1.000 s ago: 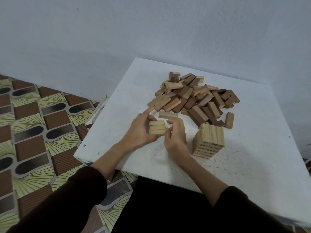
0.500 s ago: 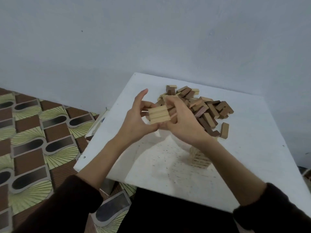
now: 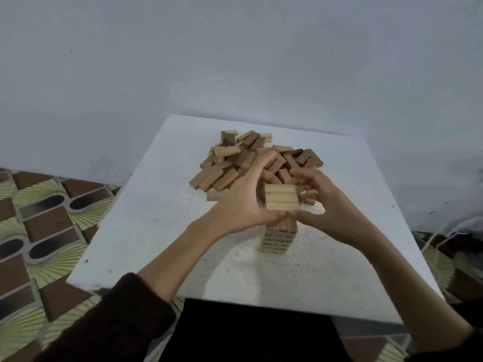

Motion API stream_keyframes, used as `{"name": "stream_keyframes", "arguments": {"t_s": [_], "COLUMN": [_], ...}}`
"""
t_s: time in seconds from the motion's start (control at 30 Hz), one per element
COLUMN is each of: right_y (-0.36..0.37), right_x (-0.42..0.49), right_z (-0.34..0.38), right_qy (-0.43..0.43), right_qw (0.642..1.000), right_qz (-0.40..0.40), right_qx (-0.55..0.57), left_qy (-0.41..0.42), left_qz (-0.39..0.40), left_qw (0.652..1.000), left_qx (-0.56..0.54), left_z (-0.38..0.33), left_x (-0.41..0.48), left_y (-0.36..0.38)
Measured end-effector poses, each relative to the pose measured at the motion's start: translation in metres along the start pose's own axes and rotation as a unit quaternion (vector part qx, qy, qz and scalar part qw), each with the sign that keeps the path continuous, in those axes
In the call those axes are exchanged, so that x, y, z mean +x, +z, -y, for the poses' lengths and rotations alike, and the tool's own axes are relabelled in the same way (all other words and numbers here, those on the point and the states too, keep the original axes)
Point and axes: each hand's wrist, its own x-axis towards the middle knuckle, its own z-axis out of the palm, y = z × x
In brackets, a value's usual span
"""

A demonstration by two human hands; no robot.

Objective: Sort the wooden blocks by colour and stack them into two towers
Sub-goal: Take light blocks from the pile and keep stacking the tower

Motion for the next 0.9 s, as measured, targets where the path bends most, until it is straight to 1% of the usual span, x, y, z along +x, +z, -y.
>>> {"name": "stream_keyframes", "arguments": {"t_s": [0.13, 0.27, 0.33, 0.7, 0.9], "right_y": [0.005, 0.009, 0.011, 0.013, 0.016], "right_x": [-0.012, -0.016, -0.016, -0.016, -0.015], "right_z": [-0.017, -0.026, -0.029, -0.029, -0.034], "right_qy": [0.017, 0.022, 0.022, 0.017, 0.01], "right_qw": [1.0, 1.0, 1.0, 1.0, 1.0], "right_qz": [0.0, 0.011, 0.012, 0.017, 0.019], "right_qx": [0.007, -0.004, -0.007, 0.014, -0.006], "left_qy": [-0.011, -0.018, -0.027, -0.024, -0.034], "left_qz": [0.039, 0.053, 0.058, 0.079, 0.08], "left_qw": [0.999, 0.998, 0.997, 0.996, 0.996], "left_qx": [0.011, 0.024, 0.03, 0.038, 0.035], "left_z": [0.003, 0.008, 0.009, 0.014, 0.018], "left_x": [-0.003, -0.006, -0.007, -0.013, -0.017], "left_y": [0.011, 0.014, 0.015, 0.009, 0.006]}}
